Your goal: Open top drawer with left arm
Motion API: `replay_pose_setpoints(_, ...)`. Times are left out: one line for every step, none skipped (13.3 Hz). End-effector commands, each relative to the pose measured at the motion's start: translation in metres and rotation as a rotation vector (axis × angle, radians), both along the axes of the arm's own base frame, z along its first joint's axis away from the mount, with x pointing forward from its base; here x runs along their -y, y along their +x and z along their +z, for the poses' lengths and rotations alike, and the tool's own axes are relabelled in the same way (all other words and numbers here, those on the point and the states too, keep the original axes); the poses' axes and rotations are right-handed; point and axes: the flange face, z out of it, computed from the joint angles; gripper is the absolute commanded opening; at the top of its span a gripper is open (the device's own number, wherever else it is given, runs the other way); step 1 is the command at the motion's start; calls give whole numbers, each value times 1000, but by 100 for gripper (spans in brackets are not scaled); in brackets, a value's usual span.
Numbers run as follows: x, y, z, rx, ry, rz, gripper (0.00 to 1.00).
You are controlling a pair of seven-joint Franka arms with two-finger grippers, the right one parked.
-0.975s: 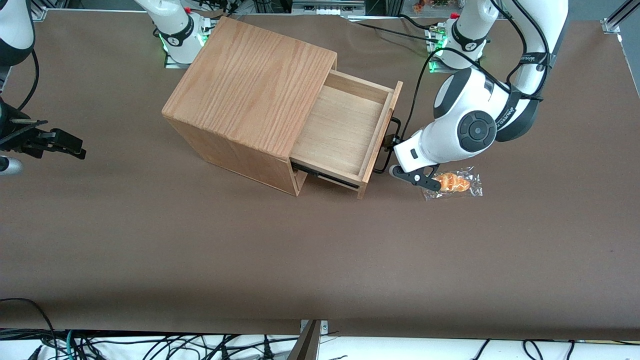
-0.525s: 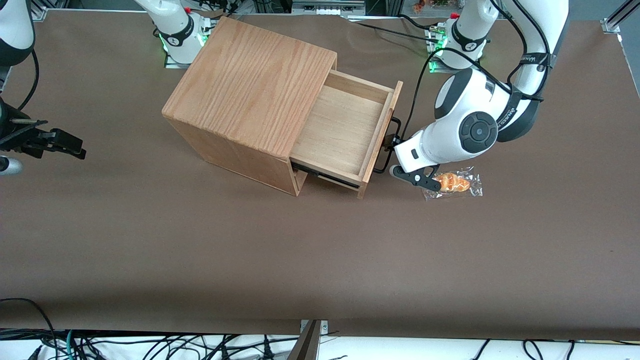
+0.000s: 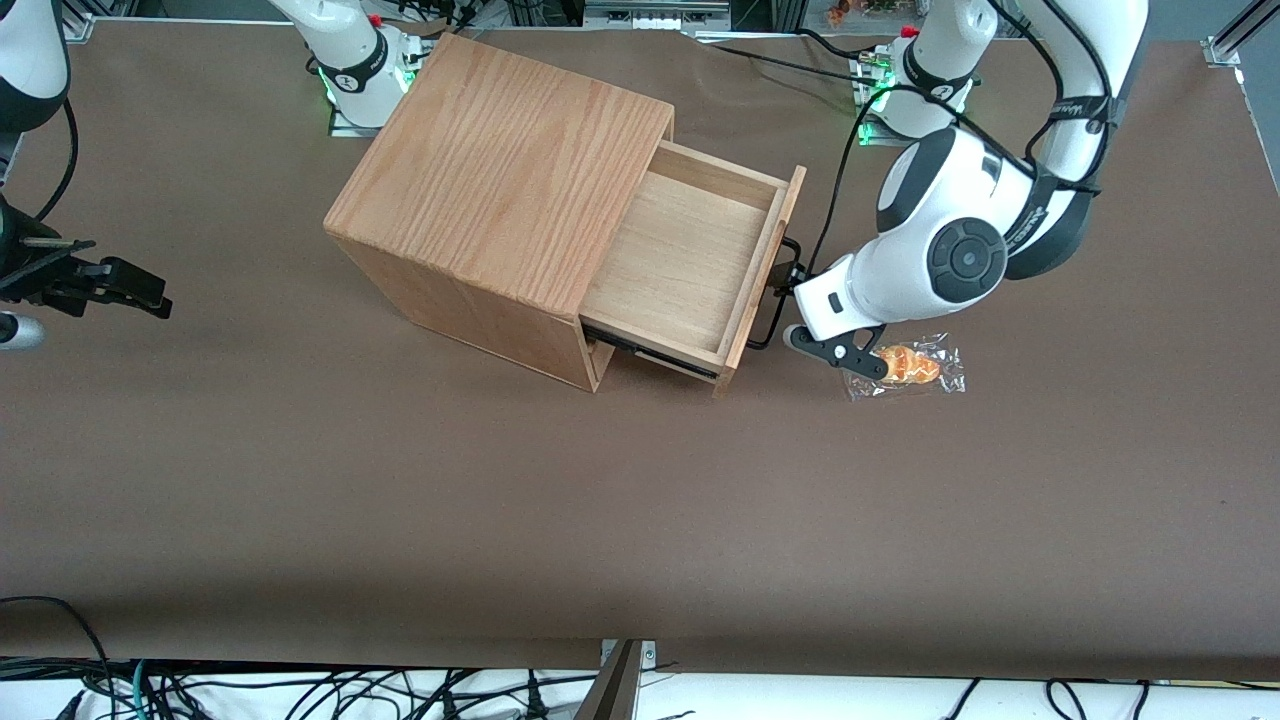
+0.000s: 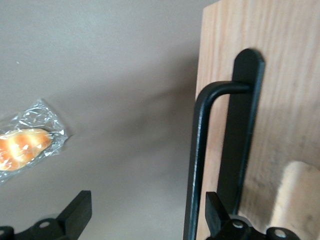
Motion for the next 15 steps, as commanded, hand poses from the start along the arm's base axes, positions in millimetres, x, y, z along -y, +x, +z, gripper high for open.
replay_pose_setpoints(0,-4,18,-14,-57,-5,100)
replay_pose_setpoints(0,-3,25,-12,-58,-7,100)
replay_pose_setpoints(-2,-2,35,-21,-56,-11,100)
replay_pose_setpoints(-5,-3,49,-28,-46,-20,100)
replay_pose_setpoints(-13,-3,62,-35,-40,-18,100)
replay_pose_setpoints(-25,-3,76,-23,-36,-2,100)
replay_pose_setpoints(-46,-1,90,1,-26,24,100)
replay_pose_setpoints(-61,-3,106,34,2,37,100)
replay_pose_setpoints(-76,-5,122,77,49,40,100)
replay_pose_setpoints(-89,-6,133,114,96,40,100)
replay_pose_setpoints(-104,-6,145,145,127,52,100)
replay_pose_setpoints(-127,-4,159,178,135,93,100)
replay_pose_setpoints(-150,-3,170,195,143,141,100)
replay_pose_setpoints(-173,-3,178,209,147,174,100)
replay_pose_setpoints(-188,-2,183,222,148,197,100)
